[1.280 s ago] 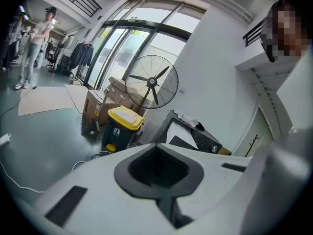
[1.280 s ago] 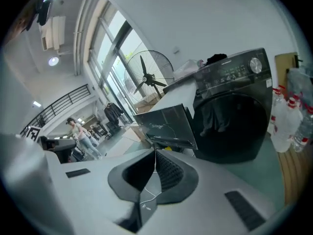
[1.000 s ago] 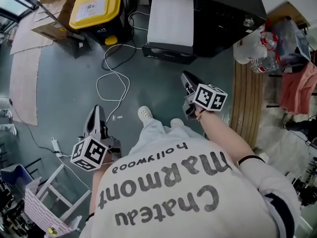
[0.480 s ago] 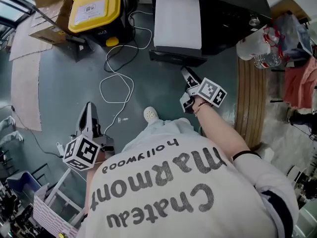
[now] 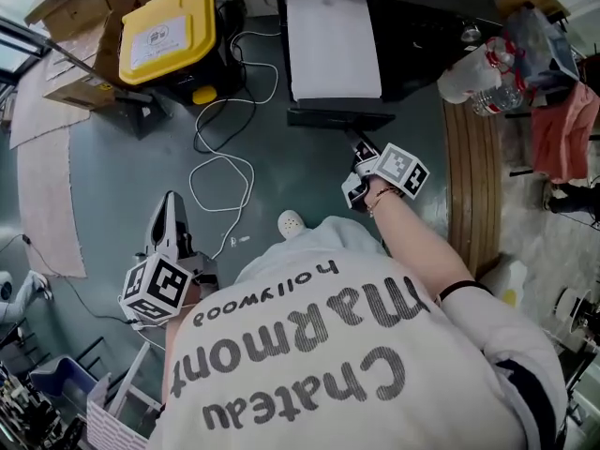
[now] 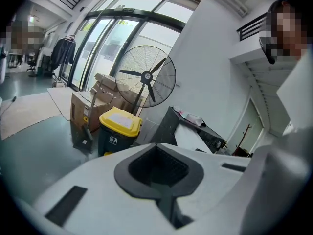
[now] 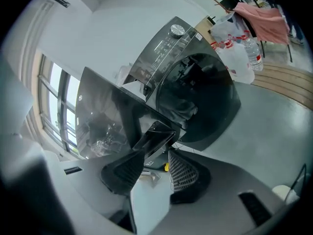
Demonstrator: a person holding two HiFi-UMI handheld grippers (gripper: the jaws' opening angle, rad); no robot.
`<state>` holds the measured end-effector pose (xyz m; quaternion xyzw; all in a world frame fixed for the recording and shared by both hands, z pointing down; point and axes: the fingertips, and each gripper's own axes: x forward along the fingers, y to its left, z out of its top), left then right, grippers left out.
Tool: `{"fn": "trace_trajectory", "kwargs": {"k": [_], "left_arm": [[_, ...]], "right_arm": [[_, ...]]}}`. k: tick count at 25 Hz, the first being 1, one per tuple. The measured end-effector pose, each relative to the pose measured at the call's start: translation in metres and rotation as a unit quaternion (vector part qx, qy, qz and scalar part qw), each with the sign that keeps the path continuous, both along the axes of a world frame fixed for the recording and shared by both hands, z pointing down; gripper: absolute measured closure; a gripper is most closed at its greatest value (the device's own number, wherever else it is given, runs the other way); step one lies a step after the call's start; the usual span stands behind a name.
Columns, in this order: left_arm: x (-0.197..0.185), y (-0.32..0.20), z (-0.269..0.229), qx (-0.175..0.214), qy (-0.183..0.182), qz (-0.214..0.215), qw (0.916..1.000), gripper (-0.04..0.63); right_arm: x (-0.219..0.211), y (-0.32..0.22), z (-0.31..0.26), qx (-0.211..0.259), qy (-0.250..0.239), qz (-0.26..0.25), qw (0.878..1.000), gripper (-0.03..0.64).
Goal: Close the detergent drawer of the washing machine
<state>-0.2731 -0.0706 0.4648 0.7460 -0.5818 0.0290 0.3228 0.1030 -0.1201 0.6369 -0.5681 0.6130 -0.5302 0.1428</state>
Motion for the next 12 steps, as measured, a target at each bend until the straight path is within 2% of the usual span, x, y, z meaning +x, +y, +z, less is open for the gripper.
{"fn": "trace_trajectory", "kwargs": {"k": [7, 12], "left_arm": [[-0.002, -0.012, 0.002, 0.007, 0.010, 0.007, 0.9999, 0.588], [0.001, -0.022, 0.002, 0.006, 0.012, 0.004, 0.9999, 0.588]], "right_arm": [[0.000, -0.001, 0.004, -0.016, -0.018, 0.026, 0.999, 0.451], [0.001, -0.003, 0.009, -0.027, -0.056, 0.038, 0.997, 0.453]]}}
